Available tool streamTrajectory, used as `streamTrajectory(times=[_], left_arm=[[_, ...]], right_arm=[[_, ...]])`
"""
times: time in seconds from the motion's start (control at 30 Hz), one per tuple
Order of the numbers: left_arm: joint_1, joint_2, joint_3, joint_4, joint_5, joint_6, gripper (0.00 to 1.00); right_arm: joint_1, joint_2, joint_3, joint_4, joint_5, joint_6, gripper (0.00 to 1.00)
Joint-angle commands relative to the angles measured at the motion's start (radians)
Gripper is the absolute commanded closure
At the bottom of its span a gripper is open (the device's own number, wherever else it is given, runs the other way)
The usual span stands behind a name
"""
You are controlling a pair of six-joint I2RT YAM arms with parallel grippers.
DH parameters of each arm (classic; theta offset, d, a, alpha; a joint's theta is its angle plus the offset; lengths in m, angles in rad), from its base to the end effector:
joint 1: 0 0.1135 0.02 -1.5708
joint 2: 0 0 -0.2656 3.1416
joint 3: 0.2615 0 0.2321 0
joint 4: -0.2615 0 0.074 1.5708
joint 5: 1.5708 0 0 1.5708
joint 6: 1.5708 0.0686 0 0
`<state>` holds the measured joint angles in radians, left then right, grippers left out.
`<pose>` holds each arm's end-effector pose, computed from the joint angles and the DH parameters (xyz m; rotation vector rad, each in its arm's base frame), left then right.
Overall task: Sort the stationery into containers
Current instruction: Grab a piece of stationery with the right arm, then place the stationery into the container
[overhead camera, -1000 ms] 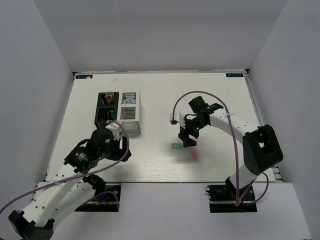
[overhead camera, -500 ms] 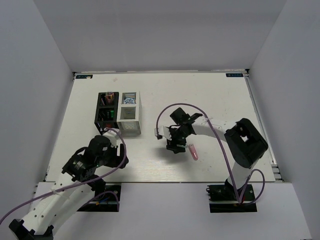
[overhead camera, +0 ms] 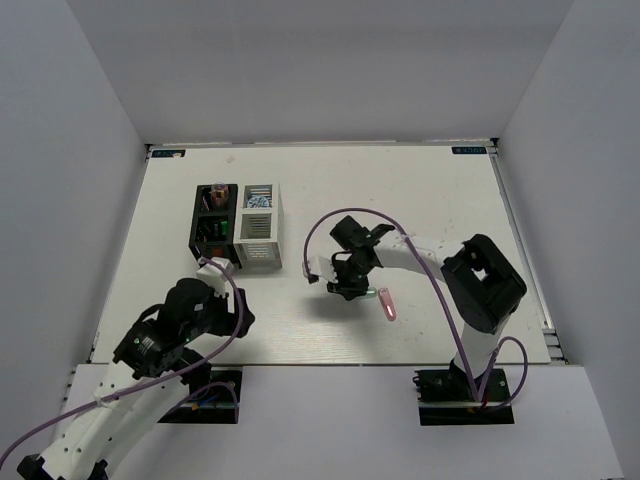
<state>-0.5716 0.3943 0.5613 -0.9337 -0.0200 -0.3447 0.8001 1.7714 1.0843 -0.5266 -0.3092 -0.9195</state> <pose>0.0752 -0.0468 0.2131 0.2592 2.3638 -0.4259 0.2170 0.2535 0.1474 -2.1275 1.7306 0.3969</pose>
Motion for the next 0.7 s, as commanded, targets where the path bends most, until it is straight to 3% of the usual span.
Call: streamTrajectory(times=[0.0,0.2,0.23,0.3,0.33,0.4,0.43,0.5,0.53,0.6,0.67], left_arm=[[-0.002,-0.024,-0.011,0.018,-0.024,-0.004,0.12],[-0.002,-0.063,-0.012,0.018,-0.055,-0.008,0.11],[-0.002,-0.067,-0.014,0.016,-0.06,-0.008,0.11],[-0.002,-0.087,-0.015,0.015,-0.081,-0.014,0.11],[-0.002,-0.095,-0.014,0.013,-0.089,-0.016,0.11],[-0.002,-0.121,-0.018,0.015,-0.11,-0.023,0.11],[-0.002,-0.13,-0.018,0.016,-0.118,-0.027,0.11],[-0.004,-0.143,-0.023,0.012,-0.129,-0.034,0.1],[-0.002,-0.149,-0.021,0.012,-0.139,-0.034,0.1],[-0.002,-0.149,-0.023,0.012,-0.144,-0.039,0.1],[-0.005,-0.146,-0.023,0.009,-0.153,-0.04,0.1]], right_arm=[[0.011,0.04,0.096,-0.22,-0.042,-0.018,1.0],[0.043,0.108,0.498,-0.407,-0.14,0.073,1.0],[0.051,0.144,0.713,-0.441,-0.155,0.105,1.0],[0.054,0.227,0.86,-0.477,-0.186,0.162,1.0],[0.051,0.243,1.038,-0.443,-0.22,0.206,1.0],[0.048,0.238,1.089,-0.362,-0.275,0.307,1.0],[0.045,0.221,1.027,-0.166,-0.295,0.406,1.0],[0.042,0.142,0.857,-0.007,-0.352,0.459,1.0],[0.045,0.148,0.806,0.166,-0.385,0.534,1.0],[0.05,0.212,0.903,0.159,-0.401,0.556,1.0],[0.042,0.247,0.937,0.261,-0.43,0.661,1.0]])
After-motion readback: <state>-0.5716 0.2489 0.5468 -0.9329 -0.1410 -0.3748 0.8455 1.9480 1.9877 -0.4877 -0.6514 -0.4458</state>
